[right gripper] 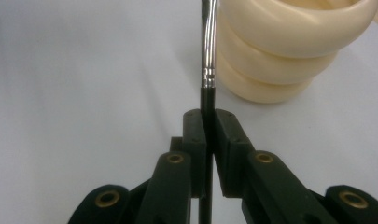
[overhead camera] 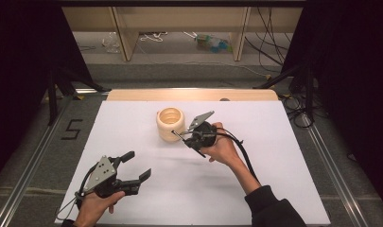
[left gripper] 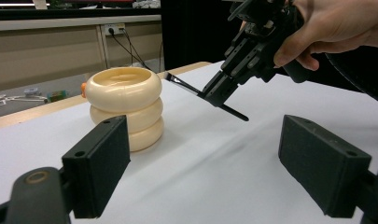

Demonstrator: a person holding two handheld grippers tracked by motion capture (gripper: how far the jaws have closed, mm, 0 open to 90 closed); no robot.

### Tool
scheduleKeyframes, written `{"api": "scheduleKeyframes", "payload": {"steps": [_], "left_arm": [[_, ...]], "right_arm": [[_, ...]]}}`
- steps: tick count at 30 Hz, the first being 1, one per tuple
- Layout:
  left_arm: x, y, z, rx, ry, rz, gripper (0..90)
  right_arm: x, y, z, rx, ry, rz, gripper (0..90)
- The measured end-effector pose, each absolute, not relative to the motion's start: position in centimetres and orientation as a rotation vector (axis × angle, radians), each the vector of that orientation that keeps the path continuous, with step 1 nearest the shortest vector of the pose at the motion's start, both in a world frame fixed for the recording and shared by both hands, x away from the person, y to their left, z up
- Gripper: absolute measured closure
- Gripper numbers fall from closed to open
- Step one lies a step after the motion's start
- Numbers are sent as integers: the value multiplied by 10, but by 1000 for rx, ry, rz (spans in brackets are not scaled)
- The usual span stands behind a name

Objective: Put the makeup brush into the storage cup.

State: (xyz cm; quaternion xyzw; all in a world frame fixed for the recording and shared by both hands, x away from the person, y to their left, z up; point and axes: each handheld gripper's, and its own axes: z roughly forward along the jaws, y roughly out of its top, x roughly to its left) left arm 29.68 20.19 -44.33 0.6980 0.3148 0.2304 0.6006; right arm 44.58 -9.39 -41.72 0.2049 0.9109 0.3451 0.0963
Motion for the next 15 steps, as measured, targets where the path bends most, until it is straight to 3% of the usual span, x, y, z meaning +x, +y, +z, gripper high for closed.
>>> {"api": "scheduleKeyframes", "payload": {"steps": [15], "left_arm": [[298,203,-443,1629,714,549,164]], "right_arm": [[442,-104,-410,634,2581,1200,841]]}}
